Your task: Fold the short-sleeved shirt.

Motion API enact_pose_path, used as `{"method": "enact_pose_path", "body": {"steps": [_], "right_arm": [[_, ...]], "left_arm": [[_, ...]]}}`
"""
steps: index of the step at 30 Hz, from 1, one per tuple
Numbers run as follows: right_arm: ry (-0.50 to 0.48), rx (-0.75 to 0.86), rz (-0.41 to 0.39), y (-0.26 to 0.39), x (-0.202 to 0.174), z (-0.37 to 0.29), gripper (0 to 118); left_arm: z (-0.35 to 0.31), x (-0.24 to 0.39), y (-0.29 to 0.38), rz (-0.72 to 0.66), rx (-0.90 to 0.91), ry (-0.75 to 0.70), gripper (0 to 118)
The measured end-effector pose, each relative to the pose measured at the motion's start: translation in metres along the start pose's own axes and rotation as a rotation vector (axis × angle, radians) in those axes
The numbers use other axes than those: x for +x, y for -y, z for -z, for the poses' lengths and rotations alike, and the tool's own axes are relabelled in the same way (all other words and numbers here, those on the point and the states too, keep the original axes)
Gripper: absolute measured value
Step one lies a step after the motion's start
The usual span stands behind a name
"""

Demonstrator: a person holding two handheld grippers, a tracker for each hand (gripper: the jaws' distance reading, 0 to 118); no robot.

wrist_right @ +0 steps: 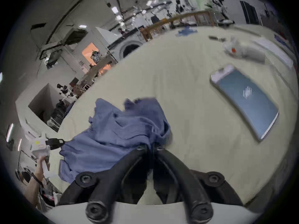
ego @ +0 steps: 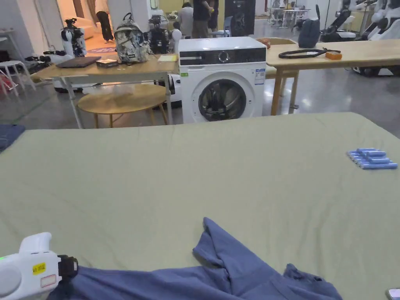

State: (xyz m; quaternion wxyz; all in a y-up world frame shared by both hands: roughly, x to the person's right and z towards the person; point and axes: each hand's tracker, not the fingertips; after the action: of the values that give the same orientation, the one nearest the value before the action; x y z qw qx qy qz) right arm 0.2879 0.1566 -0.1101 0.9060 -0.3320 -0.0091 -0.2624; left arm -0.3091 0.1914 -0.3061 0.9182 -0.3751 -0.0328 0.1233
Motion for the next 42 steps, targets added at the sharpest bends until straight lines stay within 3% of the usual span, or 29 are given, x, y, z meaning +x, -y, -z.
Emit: {"method": "enact_pose_path", "body": {"steps": [3,8,14,17,29,32,36,42], "right_arm": [[-0.073,0.067,-0.043,-0.036,-0.024,-0.017,4],[-0.131,0.221,-0.192,-0.105,-0.073,-0.039,4],[-0.167,0.369,-0.305,-0.191,-0.121,-0.058,4],[-0.198,0.419,-0.306,-0.236,-0.146,-0.063,4],[-0.182,0.498,-0.330,-0.397,-0.247,-0.030,4],[-0.140,0.505,-0.351,-0.409,-0.259,-0.014,4],[-0.133,0.450,-0.283,-0.427,-0.266,0.010,4],[-0.080,0.387,-0.325,-0.404,-0.257,0.065,4]], "left_arm": [[-0.084,0.011,-0.023,0.009,0.160,0.065,0],[-0.195,0.024,-0.060,0.056,0.410,0.070,0],[-0.259,0.042,-0.105,0.042,0.578,0.100,0],[-0.272,0.057,-0.132,0.049,0.630,0.092,0],[-0.236,0.086,-0.263,0.007,0.659,-0.005,0],[-0.221,0.087,-0.278,-0.014,0.658,0.000,0],[-0.197,0.082,-0.296,-0.021,0.648,0.001,0],[-0.138,0.076,-0.281,0.022,0.559,-0.049,0]]}}
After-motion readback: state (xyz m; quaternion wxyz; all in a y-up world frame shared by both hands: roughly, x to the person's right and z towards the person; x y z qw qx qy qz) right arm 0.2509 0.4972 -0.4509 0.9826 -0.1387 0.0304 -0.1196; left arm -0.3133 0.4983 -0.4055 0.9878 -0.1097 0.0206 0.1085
